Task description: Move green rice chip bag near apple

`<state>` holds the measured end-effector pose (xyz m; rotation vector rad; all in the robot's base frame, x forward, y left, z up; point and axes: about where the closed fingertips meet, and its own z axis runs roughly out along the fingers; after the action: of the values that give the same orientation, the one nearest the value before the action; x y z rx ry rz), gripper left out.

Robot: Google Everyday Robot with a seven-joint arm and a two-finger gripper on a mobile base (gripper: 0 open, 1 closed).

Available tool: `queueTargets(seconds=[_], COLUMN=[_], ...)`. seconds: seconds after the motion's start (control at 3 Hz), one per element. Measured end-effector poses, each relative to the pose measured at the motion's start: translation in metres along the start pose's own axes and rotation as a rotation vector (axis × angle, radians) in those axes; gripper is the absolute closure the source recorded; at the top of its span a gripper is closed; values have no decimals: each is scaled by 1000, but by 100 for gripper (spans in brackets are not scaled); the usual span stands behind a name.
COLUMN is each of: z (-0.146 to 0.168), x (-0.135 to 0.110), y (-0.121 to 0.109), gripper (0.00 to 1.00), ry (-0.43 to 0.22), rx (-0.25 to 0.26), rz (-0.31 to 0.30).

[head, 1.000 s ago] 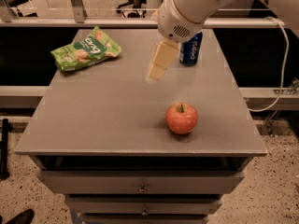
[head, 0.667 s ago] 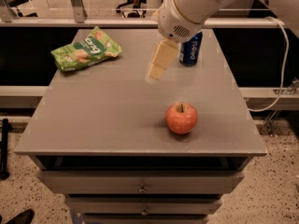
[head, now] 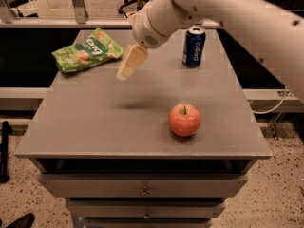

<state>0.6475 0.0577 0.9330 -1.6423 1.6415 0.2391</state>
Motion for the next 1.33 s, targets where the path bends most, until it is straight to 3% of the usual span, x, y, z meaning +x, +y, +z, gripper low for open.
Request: queueTargets(seconds=[0.67,1.0,1.33], z=[113,165,190], x=[-31,-50,-57], y=[-38,-53,-55], gripper=[0,0,0], ry=[-155,-204,-215], rx=[-8,-32,-50], rz=[70,135,183])
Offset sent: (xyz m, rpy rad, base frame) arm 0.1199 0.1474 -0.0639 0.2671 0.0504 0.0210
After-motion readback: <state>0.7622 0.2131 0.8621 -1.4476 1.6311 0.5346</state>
